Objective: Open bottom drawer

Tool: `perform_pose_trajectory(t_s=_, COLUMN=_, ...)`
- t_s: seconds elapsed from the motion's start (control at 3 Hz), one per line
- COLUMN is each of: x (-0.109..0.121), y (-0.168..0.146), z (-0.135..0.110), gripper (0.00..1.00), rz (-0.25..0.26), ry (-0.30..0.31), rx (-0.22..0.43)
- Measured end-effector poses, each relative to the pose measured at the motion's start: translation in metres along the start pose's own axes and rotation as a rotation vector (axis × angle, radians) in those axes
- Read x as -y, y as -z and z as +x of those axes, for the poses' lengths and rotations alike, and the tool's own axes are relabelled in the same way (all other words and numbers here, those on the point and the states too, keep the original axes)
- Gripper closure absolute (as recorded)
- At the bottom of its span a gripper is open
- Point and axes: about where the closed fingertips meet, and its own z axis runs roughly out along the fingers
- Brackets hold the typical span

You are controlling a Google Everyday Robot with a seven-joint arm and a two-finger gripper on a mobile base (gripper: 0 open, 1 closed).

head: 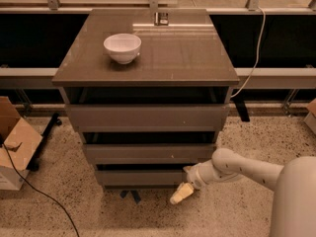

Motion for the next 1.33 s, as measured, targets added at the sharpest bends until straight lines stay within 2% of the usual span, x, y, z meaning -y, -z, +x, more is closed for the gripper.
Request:
perform_pose_trajectory(t_s=0.67, x=0.024, y=-0.036, z=0.016, gripper=0.00, rz=0.039, ry=0.016, rx=0.010)
perform_pose_trajectory(t_s=1.33, x=0.054, y=-0.069, z=0.020, gripper=0.00, rz=0.035, ry=0.031, rx=0.006)
